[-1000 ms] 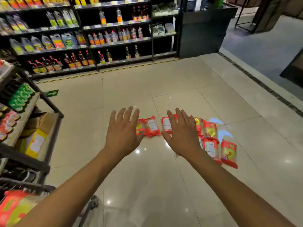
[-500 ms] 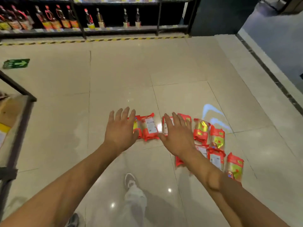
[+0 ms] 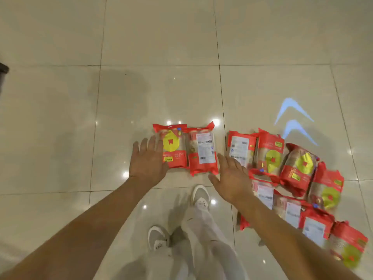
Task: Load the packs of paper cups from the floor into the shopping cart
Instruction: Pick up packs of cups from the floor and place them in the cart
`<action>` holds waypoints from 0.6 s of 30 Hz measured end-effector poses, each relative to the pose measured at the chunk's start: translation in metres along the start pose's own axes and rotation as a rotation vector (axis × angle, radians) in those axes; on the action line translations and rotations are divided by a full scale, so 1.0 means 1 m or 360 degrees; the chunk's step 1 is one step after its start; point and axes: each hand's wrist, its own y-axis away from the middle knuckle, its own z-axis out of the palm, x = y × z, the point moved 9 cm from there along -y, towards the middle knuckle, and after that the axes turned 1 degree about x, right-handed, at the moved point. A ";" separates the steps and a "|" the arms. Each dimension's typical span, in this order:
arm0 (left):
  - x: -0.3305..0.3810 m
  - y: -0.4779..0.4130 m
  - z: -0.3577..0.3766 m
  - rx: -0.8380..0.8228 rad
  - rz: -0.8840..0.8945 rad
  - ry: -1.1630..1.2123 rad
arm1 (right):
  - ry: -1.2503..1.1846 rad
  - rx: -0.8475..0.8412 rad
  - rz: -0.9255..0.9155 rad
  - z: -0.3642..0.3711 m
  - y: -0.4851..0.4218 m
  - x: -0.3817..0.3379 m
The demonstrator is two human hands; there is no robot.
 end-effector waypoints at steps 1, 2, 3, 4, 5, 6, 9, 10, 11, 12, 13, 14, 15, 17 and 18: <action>0.001 -0.024 0.036 -0.0089 -0.0014 -0.0015 | -0.0002 -0.0051 0.0000 0.027 -0.033 0.009; 0.003 -0.048 0.068 -0.0138 -0.0016 0.0001 | -0.0010 -0.0104 0.0000 0.052 -0.065 0.015; 0.005 -0.070 0.096 -0.0138 -0.0011 0.0046 | -0.0030 -0.0147 0.0001 0.076 -0.096 0.022; 0.008 -0.091 0.124 -0.0135 -0.0016 0.0106 | -0.0060 -0.0170 0.0007 0.099 -0.126 0.030; 0.010 -0.112 0.153 -0.0147 -0.0046 0.0192 | -0.0103 -0.0182 0.0018 0.122 -0.157 0.038; 0.006 -0.131 0.183 -0.0181 -0.0123 0.0317 | -0.0168 -0.0186 0.0033 0.145 -0.187 0.045; -0.017 -0.170 0.270 -0.0273 -0.0569 0.0929 | -0.0403 -0.0128 0.0207 0.204 -0.260 0.078; -0.023 -0.178 0.297 -0.0295 -0.0717 0.1213 | -0.0535 -0.0113 0.0257 0.219 -0.279 0.087; -0.028 -0.184 0.322 -0.0294 -0.0840 0.1490 | -0.0723 -0.0109 0.0303 0.237 -0.294 0.098; -0.032 -0.190 0.347 -0.0288 -0.0937 0.1727 | -0.0937 -0.0086 0.0331 0.249 -0.305 0.103; -0.037 -0.196 0.371 -0.0279 -0.1009 0.1907 | -0.1108 -0.0080 0.0348 0.261 -0.312 0.108; -0.043 -0.201 0.388 -0.0272 -0.1063 0.2016 | -0.1237 -0.0089 0.0360 0.271 -0.318 0.110; -0.046 -0.205 0.397 -0.0275 -0.1082 0.2092 | -0.1332 -0.0122 0.0371 0.280 -0.321 0.112; -0.043 -0.206 0.397 -0.0344 -0.1097 0.2214 | -0.1498 -0.0223 0.0375 0.295 -0.323 0.112; -0.041 -0.203 0.393 -0.0391 -0.1115 0.2243 | -0.1538 -0.0245 0.0380 0.297 -0.323 0.110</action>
